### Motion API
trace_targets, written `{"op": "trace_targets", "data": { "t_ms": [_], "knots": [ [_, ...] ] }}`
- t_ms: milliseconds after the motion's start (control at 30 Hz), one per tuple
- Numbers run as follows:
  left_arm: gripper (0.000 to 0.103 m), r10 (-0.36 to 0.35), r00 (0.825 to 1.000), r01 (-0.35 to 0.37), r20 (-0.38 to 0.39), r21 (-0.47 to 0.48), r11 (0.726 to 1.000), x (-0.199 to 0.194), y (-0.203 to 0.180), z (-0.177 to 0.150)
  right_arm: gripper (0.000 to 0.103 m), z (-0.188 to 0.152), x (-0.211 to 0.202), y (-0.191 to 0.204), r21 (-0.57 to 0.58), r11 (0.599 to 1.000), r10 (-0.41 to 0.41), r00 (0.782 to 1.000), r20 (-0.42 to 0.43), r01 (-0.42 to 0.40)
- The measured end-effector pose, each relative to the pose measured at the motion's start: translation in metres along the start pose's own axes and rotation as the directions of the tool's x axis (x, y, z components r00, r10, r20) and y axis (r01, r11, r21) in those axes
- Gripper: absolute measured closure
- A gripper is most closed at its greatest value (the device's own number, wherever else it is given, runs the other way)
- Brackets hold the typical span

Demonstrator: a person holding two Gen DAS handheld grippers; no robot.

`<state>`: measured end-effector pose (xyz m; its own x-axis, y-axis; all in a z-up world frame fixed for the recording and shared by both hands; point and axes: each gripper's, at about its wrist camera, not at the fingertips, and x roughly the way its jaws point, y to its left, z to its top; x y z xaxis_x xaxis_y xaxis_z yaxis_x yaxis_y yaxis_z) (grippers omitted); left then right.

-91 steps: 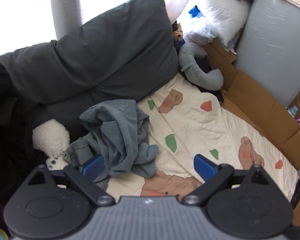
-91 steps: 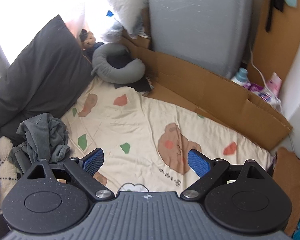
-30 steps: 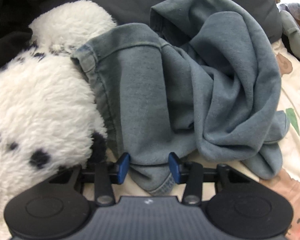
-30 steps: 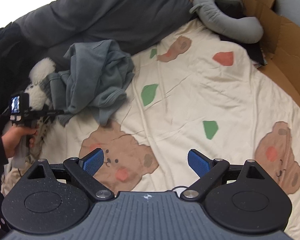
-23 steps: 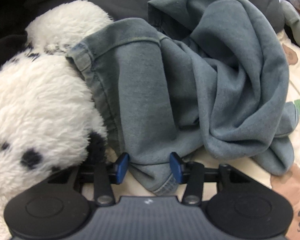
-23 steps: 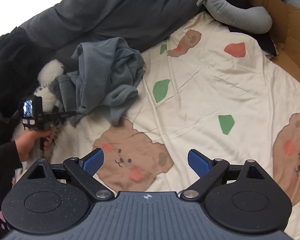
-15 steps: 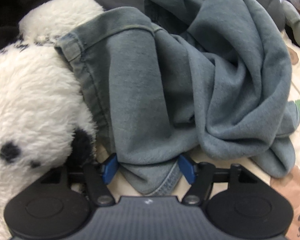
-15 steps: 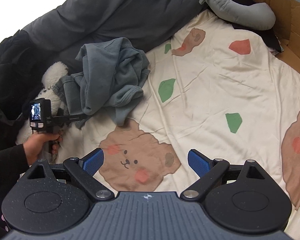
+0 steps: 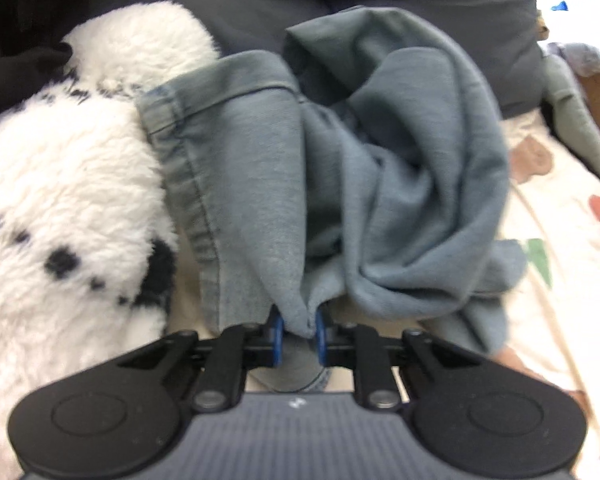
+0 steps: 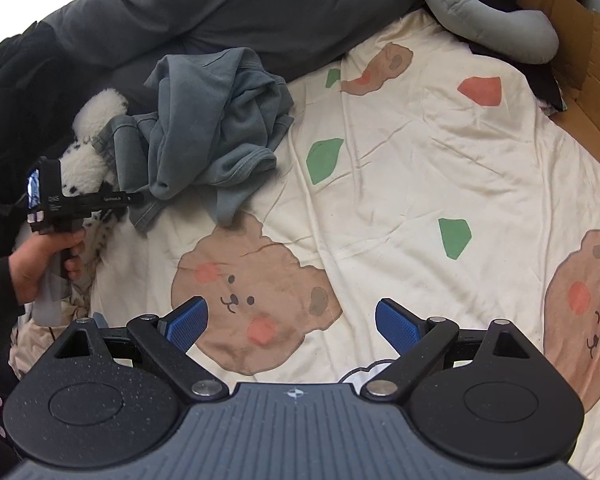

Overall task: Fold clothes
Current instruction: 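Grasp the jeans hem with the left gripper, then lift the jeans with the left gripper while the right gripper grasps a leg hem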

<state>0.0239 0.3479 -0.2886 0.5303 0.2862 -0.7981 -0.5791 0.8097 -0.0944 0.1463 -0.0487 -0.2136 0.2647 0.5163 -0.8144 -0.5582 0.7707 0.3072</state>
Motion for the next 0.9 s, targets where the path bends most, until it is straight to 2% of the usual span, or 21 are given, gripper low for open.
{"op": "trace_targets", "data": {
  "t_ms": [233,367,400,467,633,800,900],
  "knots": [
    [0.088,-0.132,0.991,0.131,-0.038,-0.027,0.991,-0.037,-0.018,-0.016,0.009,0.008,0.003,0.016,-0.031,0.998,0.046,0.999,0.0,-0.046],
    [0.088,-0.216,0.974,0.213,-0.074,-0.042,0.976,-0.031,-0.025,-0.002,0.009,0.009,0.009,0.024,-0.029,0.997,0.071,0.997,-0.016,-0.072],
    [0.088,-0.236,0.968,0.233,-0.085,-0.045,0.972,-0.027,-0.028,0.002,0.009,0.009,0.011,0.025,-0.029,0.996,0.078,0.997,-0.02,-0.079],
    [0.088,-0.282,0.954,0.278,-0.103,-0.045,0.959,-0.034,-0.032,-0.018,0.009,0.007,0.015,0.027,-0.02,0.996,0.086,0.996,-0.031,-0.087],
    [0.089,-0.374,0.913,0.374,-0.162,-0.035,0.927,-0.032,-0.054,-0.043,0.009,0.003,0.026,0.03,-0.002,0.993,0.115,0.992,-0.055,-0.116],
    [0.089,-0.444,0.878,0.438,-0.18,-0.073,0.896,-0.028,-0.073,-0.048,0.009,-0.003,0.038,0.032,0.016,0.989,0.151,0.986,-0.077,-0.15],
    [0.089,-0.483,0.857,0.48,-0.18,-0.061,0.875,-0.033,-0.079,-0.046,0.009,-0.006,0.045,0.034,0.027,0.985,0.172,0.981,-0.091,-0.17]
  ]
}}
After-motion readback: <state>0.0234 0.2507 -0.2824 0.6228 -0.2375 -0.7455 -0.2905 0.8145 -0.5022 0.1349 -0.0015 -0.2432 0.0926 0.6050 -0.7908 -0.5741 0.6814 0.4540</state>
